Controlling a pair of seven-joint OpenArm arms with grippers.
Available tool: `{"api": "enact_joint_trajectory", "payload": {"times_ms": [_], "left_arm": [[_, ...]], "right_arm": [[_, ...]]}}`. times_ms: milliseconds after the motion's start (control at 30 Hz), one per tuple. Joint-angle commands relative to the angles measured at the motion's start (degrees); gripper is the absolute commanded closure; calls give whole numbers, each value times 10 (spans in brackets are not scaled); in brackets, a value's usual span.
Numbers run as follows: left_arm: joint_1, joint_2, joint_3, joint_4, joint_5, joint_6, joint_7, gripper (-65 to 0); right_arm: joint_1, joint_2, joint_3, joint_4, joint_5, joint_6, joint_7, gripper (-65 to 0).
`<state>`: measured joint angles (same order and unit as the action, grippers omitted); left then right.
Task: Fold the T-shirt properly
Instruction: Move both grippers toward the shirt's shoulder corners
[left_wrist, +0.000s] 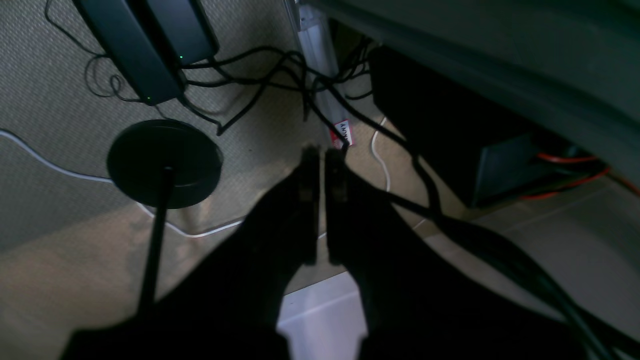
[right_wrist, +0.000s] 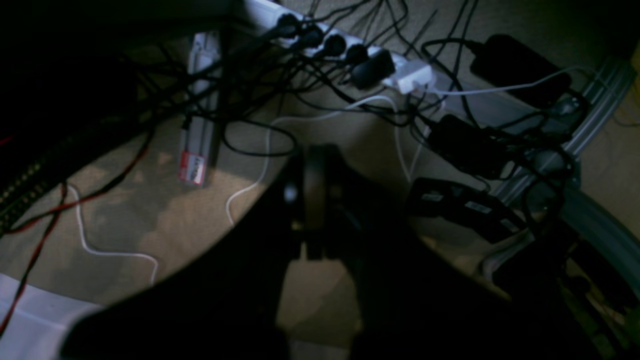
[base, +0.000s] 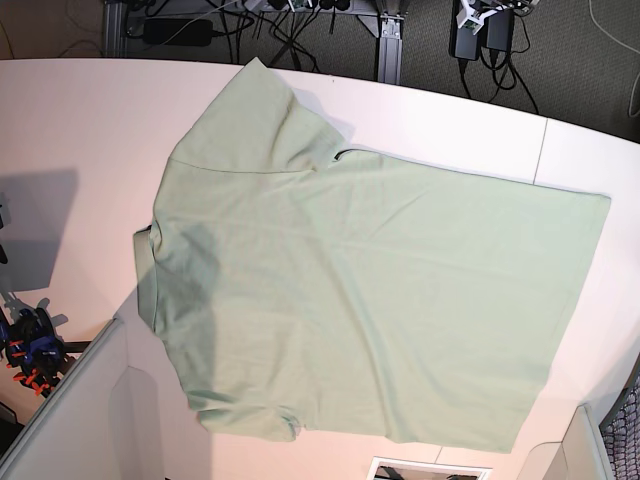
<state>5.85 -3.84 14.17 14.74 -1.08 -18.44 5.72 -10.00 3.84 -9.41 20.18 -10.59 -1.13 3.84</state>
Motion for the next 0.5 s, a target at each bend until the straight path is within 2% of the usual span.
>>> {"api": "enact_joint_trajectory", "payload": {"times_ms": [0, 233, 367, 467], "left_arm": [[1, 0, 0, 3, -1, -2, -7, -19], [2, 0, 0, 3, 26, -2, -29, -19], [6, 0, 0, 3, 26, -3, 3, -19], [32, -10, 0, 25, 26, -27, -2, -19]], "right_arm": [[-3, 2, -1, 4, -4, -3, 5, 0], [-3, 3, -1, 5, -4, -3, 5, 0], [-9, 4, -1, 5, -4, -1, 5, 0], [-29, 16, -1, 16, -4, 1, 5, 0]]}}
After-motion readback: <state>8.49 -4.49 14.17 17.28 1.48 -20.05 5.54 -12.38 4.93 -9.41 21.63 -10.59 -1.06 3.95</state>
